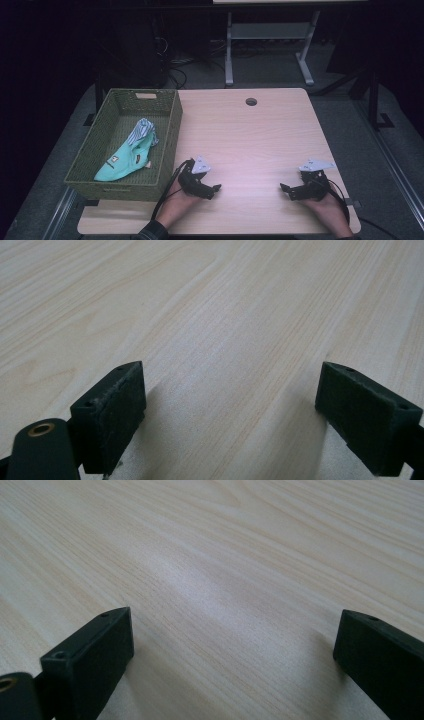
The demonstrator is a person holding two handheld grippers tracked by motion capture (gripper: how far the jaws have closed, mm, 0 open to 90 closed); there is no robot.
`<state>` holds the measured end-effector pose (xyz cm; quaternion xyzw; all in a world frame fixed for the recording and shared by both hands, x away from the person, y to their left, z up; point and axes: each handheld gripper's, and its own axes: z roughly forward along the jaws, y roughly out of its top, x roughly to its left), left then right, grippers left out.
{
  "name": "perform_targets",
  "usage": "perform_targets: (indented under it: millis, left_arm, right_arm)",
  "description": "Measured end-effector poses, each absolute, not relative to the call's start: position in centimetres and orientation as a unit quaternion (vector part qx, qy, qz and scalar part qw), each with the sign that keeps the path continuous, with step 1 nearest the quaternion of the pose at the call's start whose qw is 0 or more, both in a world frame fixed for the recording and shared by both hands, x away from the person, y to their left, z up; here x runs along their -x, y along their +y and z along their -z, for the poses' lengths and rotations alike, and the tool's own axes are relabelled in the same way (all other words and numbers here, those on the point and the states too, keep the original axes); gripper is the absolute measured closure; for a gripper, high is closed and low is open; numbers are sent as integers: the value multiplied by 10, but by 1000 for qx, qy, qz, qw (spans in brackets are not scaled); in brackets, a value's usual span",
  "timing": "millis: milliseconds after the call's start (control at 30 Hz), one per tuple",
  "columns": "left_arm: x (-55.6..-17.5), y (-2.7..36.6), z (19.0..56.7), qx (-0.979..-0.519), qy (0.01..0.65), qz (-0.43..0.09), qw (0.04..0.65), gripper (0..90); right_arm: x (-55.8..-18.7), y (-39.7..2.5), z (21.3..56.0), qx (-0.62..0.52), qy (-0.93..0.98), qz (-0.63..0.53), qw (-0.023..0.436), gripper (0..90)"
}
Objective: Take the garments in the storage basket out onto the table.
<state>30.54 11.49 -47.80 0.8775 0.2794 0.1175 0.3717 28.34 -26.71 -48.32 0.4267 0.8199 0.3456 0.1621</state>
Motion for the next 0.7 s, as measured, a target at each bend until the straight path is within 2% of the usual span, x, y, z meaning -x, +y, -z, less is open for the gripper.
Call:
perform_targets:
  millis: [500, 700]
  left_arm:
    - [-304, 115, 478, -875, 287, -120, 371, 121]
    - [-303, 115, 478, -874, 290, -121, 371, 122]
  right_arm:
    - [-297, -225, 483, -404, 831, -352, 148, 24]
    - [-298, -224, 483, -399, 833, -353, 147, 24]
